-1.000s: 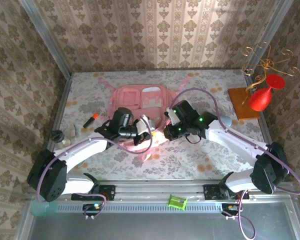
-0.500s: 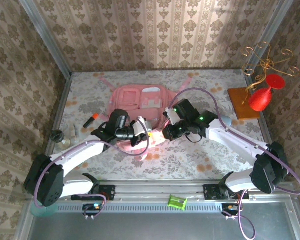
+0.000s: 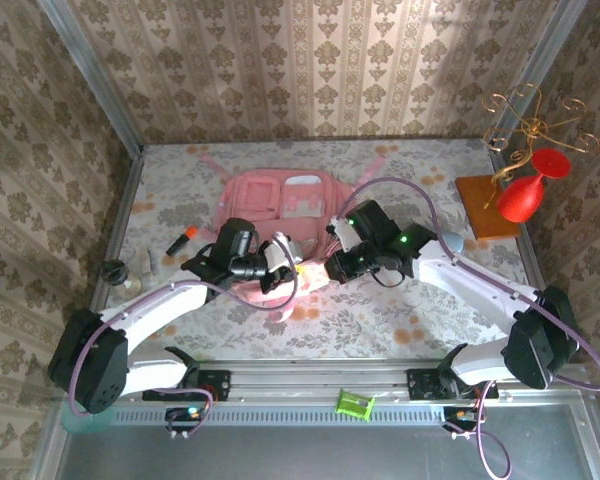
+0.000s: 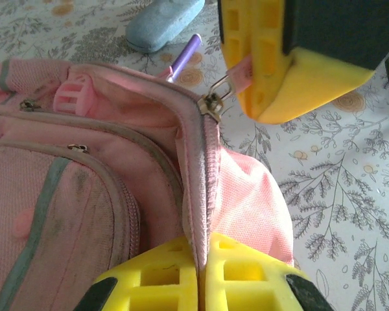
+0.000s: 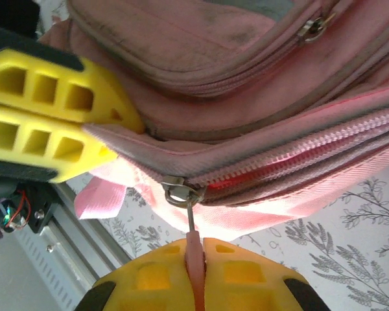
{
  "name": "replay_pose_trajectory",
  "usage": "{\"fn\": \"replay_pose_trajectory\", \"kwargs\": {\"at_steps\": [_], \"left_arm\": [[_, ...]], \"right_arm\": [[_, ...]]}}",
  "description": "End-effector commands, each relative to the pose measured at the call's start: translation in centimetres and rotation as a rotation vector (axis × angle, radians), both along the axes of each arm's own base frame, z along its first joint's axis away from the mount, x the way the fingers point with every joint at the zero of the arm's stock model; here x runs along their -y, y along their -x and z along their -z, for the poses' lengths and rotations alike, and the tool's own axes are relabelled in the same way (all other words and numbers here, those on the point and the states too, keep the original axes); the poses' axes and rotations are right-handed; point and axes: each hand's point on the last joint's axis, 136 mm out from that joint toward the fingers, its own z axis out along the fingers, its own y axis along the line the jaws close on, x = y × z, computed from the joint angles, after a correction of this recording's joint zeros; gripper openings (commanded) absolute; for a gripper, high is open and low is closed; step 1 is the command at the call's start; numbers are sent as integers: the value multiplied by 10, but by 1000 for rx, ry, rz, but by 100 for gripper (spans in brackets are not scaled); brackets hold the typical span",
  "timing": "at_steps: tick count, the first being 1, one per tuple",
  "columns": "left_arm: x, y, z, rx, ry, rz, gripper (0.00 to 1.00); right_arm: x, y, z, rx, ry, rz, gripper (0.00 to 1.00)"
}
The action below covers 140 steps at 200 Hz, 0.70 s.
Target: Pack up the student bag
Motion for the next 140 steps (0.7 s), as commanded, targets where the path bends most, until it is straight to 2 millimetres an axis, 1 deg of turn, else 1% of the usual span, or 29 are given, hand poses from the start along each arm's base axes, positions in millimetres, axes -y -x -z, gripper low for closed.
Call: {"fn": "replay_pose_trajectory", "kwargs": {"at_steps": [1, 7, 17, 24, 28, 33, 40, 53, 57, 64, 72, 77, 83, 93, 109, 119, 122, 126, 140], "left_arm": [[-29, -13, 20, -2, -89, -108, 0], [-29, -12, 20, -1, -90, -105, 0], [-30, -11, 19, 2, -86, -103, 0], [-30, -11, 19, 5, -87, -104, 0], [-30, -11, 19, 6, -89, -105, 0], [-30, -11, 20, 5, -92, -105, 0], [-31, -13, 21, 4, -97, -113, 0], [-30, -15, 23, 2, -103, -120, 0], [-29, -16, 24, -1, -107, -122, 0], [-29, -17, 24, -4, -108, -124, 0], [-28, -17, 24, -3, -108, -123, 0], [-28, -18, 24, -1, -105, -123, 0], [-28, -17, 22, 2, -97, -122, 0], [-29, -15, 19, -3, -80, -113, 0], [-32, -13, 11, 2, -41, -123, 0], [-35, -13, 6, 18, -23, -131, 0], [-36, -14, 5, 24, -18, -136, 0], [-37, -14, 3, 27, -10, -141, 0], [-39, -14, -2, 30, 17, -145, 0]], "right_arm": [[89, -21, 26, -45, 307, 316, 0], [97, -25, 27, -40, 325, 350, 0], [103, -30, 28, -18, 346, 382, 0], [102, -31, 27, -14, 344, 386, 0], [98, -31, 25, -11, 329, 375, 0], [88, -31, 22, 0, 298, 340, 0], [70, -27, 17, 23, 234, 272, 0], [30, -8, 1, 35, 96, 107, 0], [20, -3, -4, 37, 64, 74, 0], [10, 2, -11, 42, 29, 49, 0], [7, 4, -14, 47, 19, 47, 0], [10, 3, -13, 47, 33, 57, 0], [19, -2, -11, 51, 73, 89, 0], [40, -11, -1, 50, 164, 153, 0], [76, -27, 18, 18, 262, 266, 0], [90, -36, 27, 0, 279, 307, 0], [93, -39, 35, -21, 299, 317, 0], [97, -42, 40, -28, 310, 329, 0], [104, -55, 50, -35, 326, 356, 0]]}}
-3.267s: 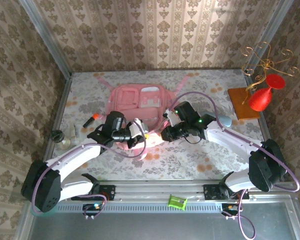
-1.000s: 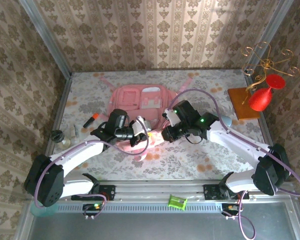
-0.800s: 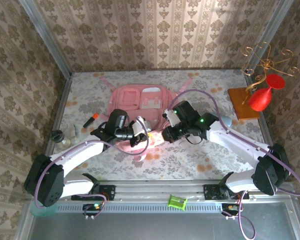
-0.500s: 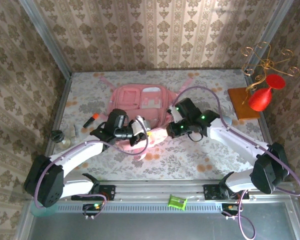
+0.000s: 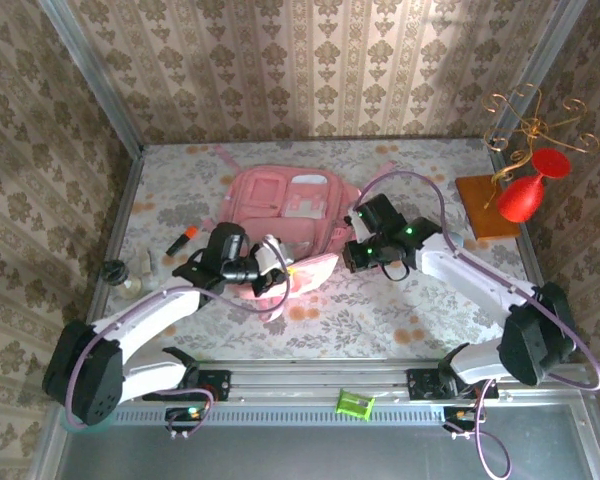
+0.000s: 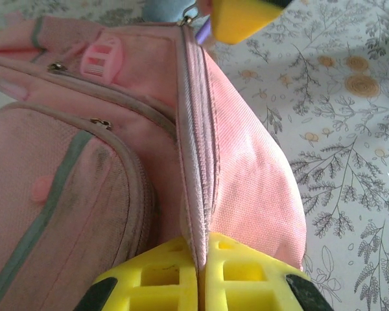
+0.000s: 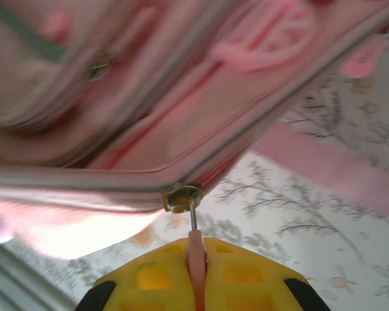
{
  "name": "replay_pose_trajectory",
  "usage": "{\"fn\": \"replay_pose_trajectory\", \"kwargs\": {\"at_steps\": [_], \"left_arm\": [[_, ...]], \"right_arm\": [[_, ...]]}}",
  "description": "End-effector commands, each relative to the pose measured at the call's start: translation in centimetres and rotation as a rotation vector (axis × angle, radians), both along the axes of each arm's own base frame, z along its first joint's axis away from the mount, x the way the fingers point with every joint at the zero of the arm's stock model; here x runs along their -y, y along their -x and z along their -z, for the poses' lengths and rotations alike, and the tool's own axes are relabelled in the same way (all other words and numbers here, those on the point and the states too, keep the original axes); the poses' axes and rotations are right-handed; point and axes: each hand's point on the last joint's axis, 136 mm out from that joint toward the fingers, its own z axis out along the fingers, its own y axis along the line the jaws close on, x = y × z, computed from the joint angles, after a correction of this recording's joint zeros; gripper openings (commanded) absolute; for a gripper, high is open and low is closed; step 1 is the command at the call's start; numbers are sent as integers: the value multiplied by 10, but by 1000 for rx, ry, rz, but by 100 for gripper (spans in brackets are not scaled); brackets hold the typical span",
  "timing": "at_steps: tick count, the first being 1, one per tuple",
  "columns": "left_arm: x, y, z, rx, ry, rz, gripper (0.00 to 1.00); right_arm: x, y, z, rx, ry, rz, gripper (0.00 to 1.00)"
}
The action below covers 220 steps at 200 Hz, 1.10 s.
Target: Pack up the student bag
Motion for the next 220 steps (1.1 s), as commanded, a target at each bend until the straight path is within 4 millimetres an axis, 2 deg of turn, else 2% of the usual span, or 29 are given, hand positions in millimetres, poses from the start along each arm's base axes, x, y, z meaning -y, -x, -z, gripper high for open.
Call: {"fn": "replay_pose_trajectory", "kwargs": {"at_steps": [1, 33, 70, 92, 113, 122, 140, 156, 161, 178, 192, 198, 203, 220], "left_arm": [[-17, -14, -8, 33, 26, -86, 0], [-18, -10, -12, 32, 50, -57, 0], [-22, -12, -23, 68, 88, -78, 0], [-19, -6, -26, 60, 119, -47, 0], [-17, -9, -23, 42, 112, -49, 0], [-16, -12, -21, 28, 109, -65, 0], [-15, -22, -16, 15, 93, -124, 0], [-5, -20, -11, 6, 72, -127, 0], [0, -19, -9, 6, 61, -129, 0], [13, -18, 2, -1, 34, -142, 0], [25, -20, 11, -20, 38, -150, 0], [32, -18, 14, -32, 37, -137, 0], [38, -16, 18, -41, 29, -122, 0], [55, -3, 23, -75, 23, -39, 14]], "right_arm": [[53, -21, 27, -36, 174, 149, 0], [68, -52, 31, -9, 187, 214, 0], [82, -74, 48, -36, 198, 246, 0], [81, -83, 55, -51, 171, 250, 0], [68, -86, 58, -59, 109, 216, 1], [58, -92, 54, -37, 61, 192, 9], [45, -88, 42, -41, -10, 156, 26], [49, -82, 24, -13, -20, 173, 36], [55, -75, 21, -21, -1, 186, 40], [78, -65, 2, 43, 68, 255, 44], [85, -58, -11, 88, 64, 287, 44], [84, -56, -9, 89, 47, 292, 45], [80, -54, -18, 118, 5, 292, 45], [62, -52, -19, 126, -109, 267, 47]]}}
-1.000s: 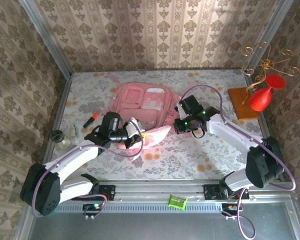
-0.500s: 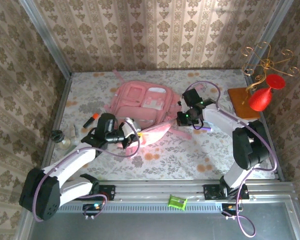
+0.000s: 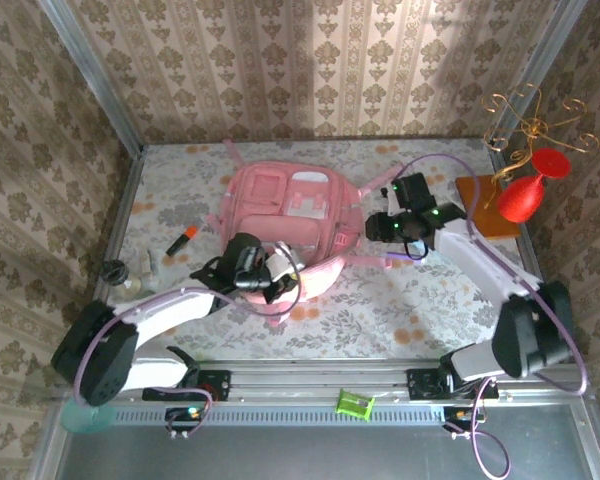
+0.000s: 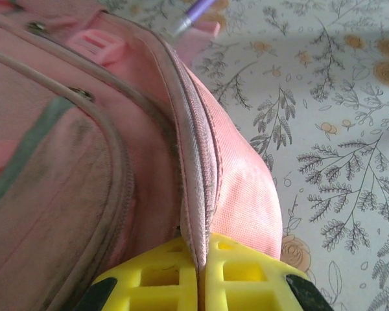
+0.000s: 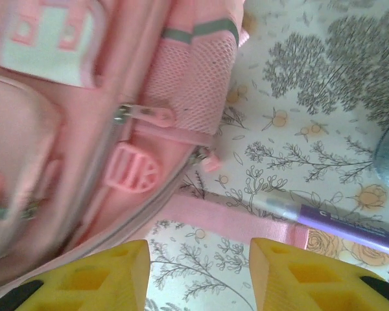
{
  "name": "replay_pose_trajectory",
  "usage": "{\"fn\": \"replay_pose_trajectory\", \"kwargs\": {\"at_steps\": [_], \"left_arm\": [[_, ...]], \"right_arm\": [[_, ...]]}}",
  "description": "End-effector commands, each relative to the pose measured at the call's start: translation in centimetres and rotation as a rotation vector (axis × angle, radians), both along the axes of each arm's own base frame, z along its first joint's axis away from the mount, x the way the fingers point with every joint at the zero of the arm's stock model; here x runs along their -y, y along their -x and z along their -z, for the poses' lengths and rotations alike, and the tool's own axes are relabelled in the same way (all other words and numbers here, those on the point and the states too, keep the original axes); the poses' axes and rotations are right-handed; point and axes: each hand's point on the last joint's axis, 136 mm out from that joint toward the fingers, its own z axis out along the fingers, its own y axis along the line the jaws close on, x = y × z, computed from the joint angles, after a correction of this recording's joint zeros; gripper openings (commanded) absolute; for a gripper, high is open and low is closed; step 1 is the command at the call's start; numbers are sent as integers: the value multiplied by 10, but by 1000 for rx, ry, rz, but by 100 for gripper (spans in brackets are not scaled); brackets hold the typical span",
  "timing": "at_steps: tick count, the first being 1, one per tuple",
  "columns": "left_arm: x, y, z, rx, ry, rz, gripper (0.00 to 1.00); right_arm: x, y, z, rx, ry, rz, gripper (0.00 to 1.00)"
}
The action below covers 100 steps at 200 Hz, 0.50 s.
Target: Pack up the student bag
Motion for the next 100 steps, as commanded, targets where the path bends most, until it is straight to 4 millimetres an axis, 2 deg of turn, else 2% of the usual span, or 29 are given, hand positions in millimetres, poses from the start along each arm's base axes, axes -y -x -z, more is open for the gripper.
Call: {"fn": "replay_pose_trajectory", "kwargs": {"at_steps": [1, 23, 29, 36, 49, 61, 64, 81, 92, 100], "left_arm": [[29, -7, -22, 26, 72, 25, 15], [34, 0, -36, -20, 126, 44, 49], [33, 1, -44, -26, 146, 34, 62], [30, -2, -53, -32, 169, 5, 69], [19, -14, -69, -46, 219, -91, 75], [-3, -40, -77, -70, 248, -272, 79], [-11, -47, -77, -82, 250, -330, 79], [-63, -84, -68, -179, 207, -670, 80], [-93, -94, -57, -249, 172, -824, 80], [-106, -97, -51, -283, 163, -883, 80]], "right_arm": [[-12, 7, 5, 3, -87, 9, 48], [-35, 10, 6, 35, -89, -65, 52], [-40, 10, 5, 57, -65, -90, 52], [-46, 10, 4, 89, -35, -125, 53], [-56, 6, 2, 140, 18, -178, 54], [-65, 1, -1, 174, 40, -221, 56], [-66, -1, 8, 158, 52, -232, 56], [-68, -15, 18, 165, 111, -258, 58], [-69, -22, 25, 147, 142, -260, 59], [-73, -26, 28, 136, 139, -266, 60]]}}
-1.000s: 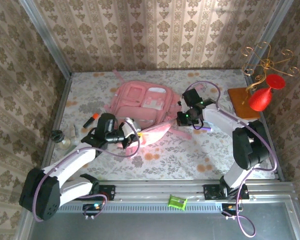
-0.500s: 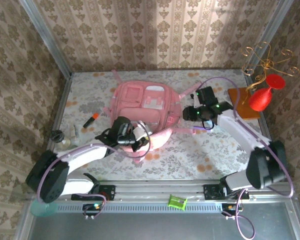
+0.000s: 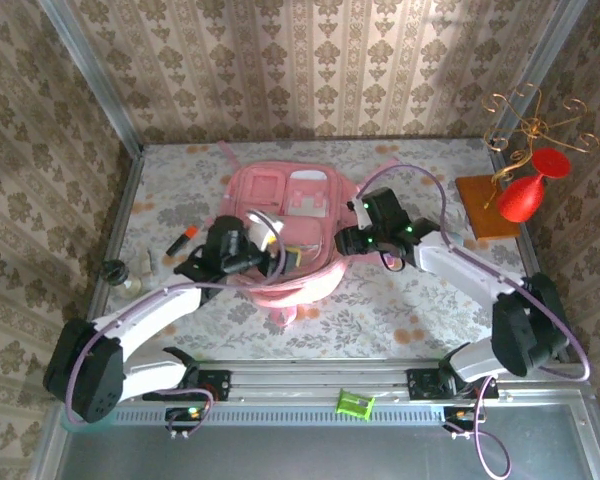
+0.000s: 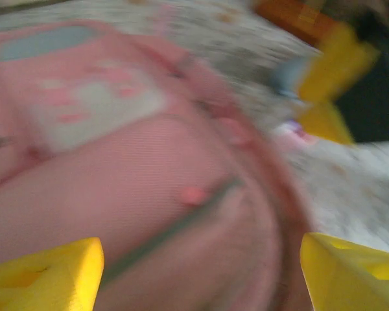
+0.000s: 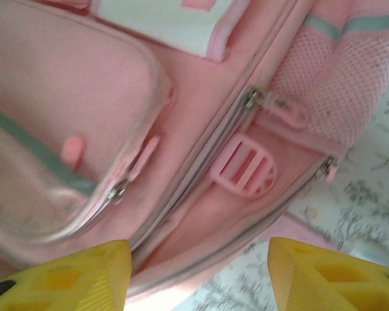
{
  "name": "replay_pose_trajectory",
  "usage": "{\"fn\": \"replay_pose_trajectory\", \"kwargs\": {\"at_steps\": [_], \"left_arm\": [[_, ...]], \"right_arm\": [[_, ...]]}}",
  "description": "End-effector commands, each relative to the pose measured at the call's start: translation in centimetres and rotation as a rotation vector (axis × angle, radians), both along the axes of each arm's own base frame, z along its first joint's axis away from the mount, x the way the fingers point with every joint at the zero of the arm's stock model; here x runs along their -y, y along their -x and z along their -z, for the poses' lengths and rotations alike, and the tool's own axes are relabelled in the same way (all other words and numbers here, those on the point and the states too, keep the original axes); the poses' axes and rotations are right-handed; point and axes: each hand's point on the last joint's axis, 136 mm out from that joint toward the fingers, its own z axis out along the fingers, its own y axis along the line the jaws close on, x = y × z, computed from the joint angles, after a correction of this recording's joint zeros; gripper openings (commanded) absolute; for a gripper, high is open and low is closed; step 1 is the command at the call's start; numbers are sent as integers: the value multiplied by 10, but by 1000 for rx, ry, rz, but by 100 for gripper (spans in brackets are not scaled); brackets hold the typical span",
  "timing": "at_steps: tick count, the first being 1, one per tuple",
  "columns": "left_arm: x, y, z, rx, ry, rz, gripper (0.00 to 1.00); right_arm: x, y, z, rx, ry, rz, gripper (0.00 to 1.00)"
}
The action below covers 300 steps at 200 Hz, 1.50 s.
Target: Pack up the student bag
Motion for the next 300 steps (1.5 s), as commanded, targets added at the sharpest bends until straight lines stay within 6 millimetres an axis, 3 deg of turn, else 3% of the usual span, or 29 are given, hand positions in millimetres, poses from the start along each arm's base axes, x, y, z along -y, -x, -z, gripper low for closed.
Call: {"fn": "replay_pose_trajectory", "kwargs": {"at_steps": [1, 14, 32, 55, 77, 94, 125, 159, 184, 212, 228, 252, 300], "left_arm": [[-60, -24, 22, -221, -6, -369, 80], [-80, -30, 35, -284, 1, -450, 82], [-91, -35, 53, -377, 8, -504, 81], [-80, -41, 64, -440, 39, -476, 80], [-74, -47, 77, -483, 42, -473, 80], [-70, -52, 81, -493, 54, -468, 80], [-63, -69, 87, -499, 49, -456, 80], [-71, -98, 93, -481, 19, -489, 79], [-82, -128, 85, -438, 18, -527, 79], [-97, -165, 57, -348, 31, -574, 80], [-106, -175, 36, -293, 36, -602, 81], [-116, -158, 15, -244, 33, -655, 81], [-108, -46, 48, -353, -18, -654, 80]], "right_arm": [[-3, -24, 2, 53, 72, -21, 60], [-14, -25, 6, 53, 64, -52, 61], [-23, -25, 11, 28, 52, -63, 61], [-27, -15, 26, -50, 14, -54, 60], [-19, 4, 44, -127, 14, -23, 57], [-23, 19, 49, -158, -50, -28, 54], [-49, 42, 52, -199, -152, -76, 49], [-98, 52, 46, -207, -284, -167, 45], [-112, 42, 30, -141, -248, -222, 45], [-94, 25, 3, -7, -122, -229, 51], [-76, 21, -3, 48, -45, -215, 55], [-43, 7, -4, 69, 14, -120, 58], [-18, -42, 7, 65, -15, 71, 60]]}}
